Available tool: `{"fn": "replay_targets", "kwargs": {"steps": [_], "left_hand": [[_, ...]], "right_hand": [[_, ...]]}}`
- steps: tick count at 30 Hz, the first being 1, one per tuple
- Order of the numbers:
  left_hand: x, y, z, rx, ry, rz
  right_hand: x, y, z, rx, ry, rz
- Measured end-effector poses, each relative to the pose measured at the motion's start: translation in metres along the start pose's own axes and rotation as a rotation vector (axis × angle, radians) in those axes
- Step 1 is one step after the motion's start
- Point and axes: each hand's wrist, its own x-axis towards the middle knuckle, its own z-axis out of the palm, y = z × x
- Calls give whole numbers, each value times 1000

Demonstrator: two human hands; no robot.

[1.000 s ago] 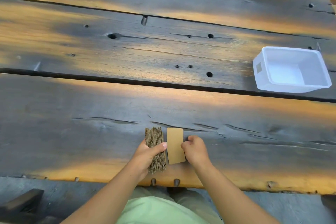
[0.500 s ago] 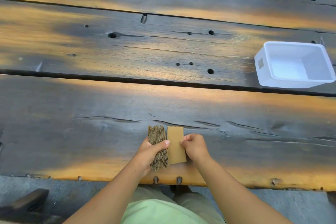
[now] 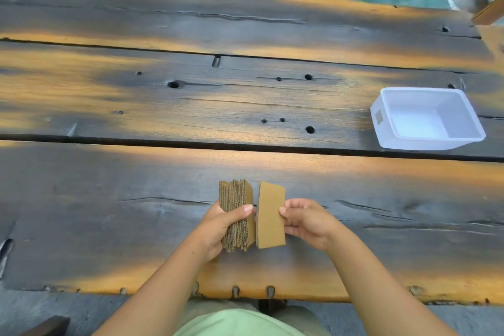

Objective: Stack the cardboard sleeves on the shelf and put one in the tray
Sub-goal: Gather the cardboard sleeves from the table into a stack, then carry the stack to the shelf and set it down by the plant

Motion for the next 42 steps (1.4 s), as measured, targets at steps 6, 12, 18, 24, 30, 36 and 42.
{"fn": "replay_targets", "kwargs": {"steps": [6, 12, 18, 24, 30, 36, 42], "left_hand": [[-10, 16, 15, -48, -96, -7], [-9, 28, 21, -78, -125, 11], [-2, 42, 23, -125, -280, -88], [18, 66, 48, 178, -657, -287], [22, 62, 136, 543, -1103, -508], [5, 27, 259, 773, -1283, -586], [-35, -39, 382, 808, -1344, -567]], "right_hand": [[-6, -10, 29, -13, 6, -82], [-13, -24, 36, -177, 67, -166], [-26, -37, 33, -378, 206, -207], [-70, -54, 4, -663, 239, -305], [-148, -27, -34, -578, 304, -356], [-240, 15, -84, -264, 501, -529], [-335, 76, -147, -90, 677, -591]]}}
